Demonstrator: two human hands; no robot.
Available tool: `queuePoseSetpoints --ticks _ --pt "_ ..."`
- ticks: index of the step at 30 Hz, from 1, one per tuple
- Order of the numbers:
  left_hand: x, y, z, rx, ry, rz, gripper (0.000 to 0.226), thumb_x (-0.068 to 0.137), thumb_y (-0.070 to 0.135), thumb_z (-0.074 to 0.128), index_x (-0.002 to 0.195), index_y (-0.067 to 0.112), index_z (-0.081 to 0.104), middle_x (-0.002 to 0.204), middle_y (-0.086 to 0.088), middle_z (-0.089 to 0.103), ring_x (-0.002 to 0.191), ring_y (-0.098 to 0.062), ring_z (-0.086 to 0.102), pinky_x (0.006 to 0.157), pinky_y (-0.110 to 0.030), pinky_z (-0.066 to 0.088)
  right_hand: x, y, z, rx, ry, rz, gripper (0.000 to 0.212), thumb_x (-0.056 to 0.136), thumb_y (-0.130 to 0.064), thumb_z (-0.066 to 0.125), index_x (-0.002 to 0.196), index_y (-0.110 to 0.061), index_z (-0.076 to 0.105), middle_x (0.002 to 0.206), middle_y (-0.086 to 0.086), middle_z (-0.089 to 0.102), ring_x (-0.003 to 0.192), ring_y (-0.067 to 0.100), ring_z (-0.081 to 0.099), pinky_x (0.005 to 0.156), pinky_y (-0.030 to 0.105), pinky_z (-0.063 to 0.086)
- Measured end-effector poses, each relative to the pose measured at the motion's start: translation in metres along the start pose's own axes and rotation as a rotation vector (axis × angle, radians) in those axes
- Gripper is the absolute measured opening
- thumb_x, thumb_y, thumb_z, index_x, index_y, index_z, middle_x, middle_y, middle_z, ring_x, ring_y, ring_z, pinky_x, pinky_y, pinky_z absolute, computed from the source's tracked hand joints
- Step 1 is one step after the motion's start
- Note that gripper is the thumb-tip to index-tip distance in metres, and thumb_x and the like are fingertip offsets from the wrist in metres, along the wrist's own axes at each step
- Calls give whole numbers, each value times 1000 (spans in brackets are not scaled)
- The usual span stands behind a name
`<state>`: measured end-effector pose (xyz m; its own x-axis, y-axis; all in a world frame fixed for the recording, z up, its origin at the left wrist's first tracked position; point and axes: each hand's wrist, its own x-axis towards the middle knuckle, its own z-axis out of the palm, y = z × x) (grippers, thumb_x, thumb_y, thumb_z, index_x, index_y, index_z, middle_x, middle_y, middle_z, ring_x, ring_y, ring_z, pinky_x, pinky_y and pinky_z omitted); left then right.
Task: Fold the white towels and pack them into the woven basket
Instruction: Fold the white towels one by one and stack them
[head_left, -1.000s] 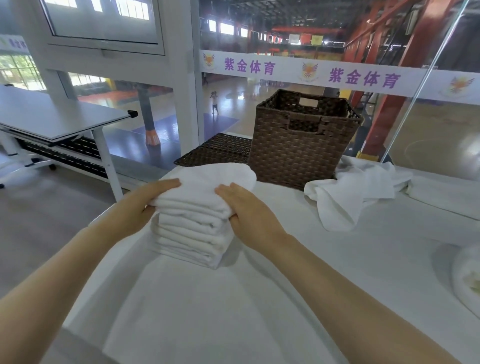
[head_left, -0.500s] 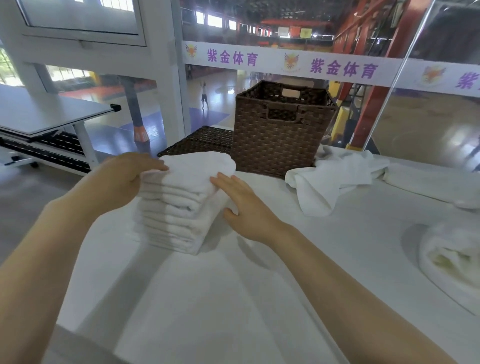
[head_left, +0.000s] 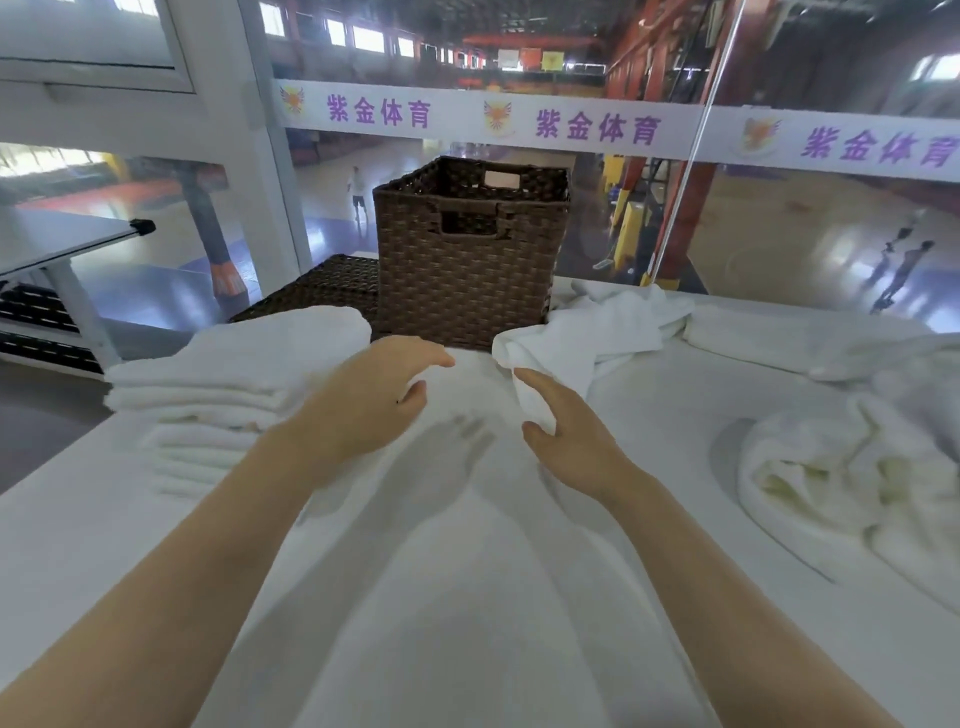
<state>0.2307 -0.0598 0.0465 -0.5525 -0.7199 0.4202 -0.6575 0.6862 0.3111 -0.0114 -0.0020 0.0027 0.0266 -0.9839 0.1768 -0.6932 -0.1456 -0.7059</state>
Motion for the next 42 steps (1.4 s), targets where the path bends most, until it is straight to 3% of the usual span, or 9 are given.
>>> queuePoseSetpoints --ticks 6,11,20,23,26,30,35,37,42 --pt "26 29 96 -145 -191 -199 44 96 19 49 139 27 46 145 8 46 134 -12 39 109 -29 33 -19 67 -8 81 237 253 42 98 -18 50 140 -21 45 132 -5 55 125 16 50 90 18 33" --pt "52 47 161 -268 -161 -405 59 93 22 52 148 22 33 151 1 39 137 -19 38 108 -31 32 -8 103 1 108 336 331 37 96 -16 53 134 -20 51 131 -4 58 123 16 52 102 25 40" --pt "96 38 210 76 -26 -387 48 87 49 59 131 32 52 136 3 49 124 -24 42 103 -38 32 48 126 -3 -40 345 306 47 92 -36 57 137 -31 41 125 -13 57 114 12 53 91 31 47" --pt "104 28 212 78 13 -350 38 86 51 62 119 32 61 123 3 56 111 -23 50 93 -36 37 67 124 -1 -167 333 296 65 86 -57 57 141 -35 29 122 -15 57 111 14 54 86 36 48" --pt "105 23 215 52 59 -256 21 88 41 63 104 28 67 103 2 60 91 -23 57 78 -35 44 78 125 1 -180 338 285 71 87 -56 56 148 -36 23 124 -10 58 111 15 57 86 35 47" --pt "103 23 213 -143 123 -195 11 93 37 55 94 27 60 92 15 53 81 -10 51 62 -26 40 79 133 -2 21 475 272 47 90 -31 52 137 -38 47 103 -12 64 91 13 63 81 31 51" --pt "105 35 204 -236 184 -18 13 96 35 53 89 25 57 93 19 55 89 -2 47 74 -14 39 80 135 -14 383 684 341 42 90 -14 56 128 -33 53 113 -18 62 81 1 62 75 21 53" --pt "102 38 203 -310 171 -60 13 96 36 53 87 27 55 87 18 58 80 -4 52 68 -17 41 80 135 -20 510 739 372 34 90 -15 58 121 -31 56 109 -11 66 81 4 65 75 24 56" --pt "105 40 195 -516 199 -215 14 94 29 60 83 35 56 73 19 60 66 -5 56 59 -11 39 80 128 -33 949 595 422 26 95 -27 62 119 -21 60 108 9 71 90 23 73 75 34 60"
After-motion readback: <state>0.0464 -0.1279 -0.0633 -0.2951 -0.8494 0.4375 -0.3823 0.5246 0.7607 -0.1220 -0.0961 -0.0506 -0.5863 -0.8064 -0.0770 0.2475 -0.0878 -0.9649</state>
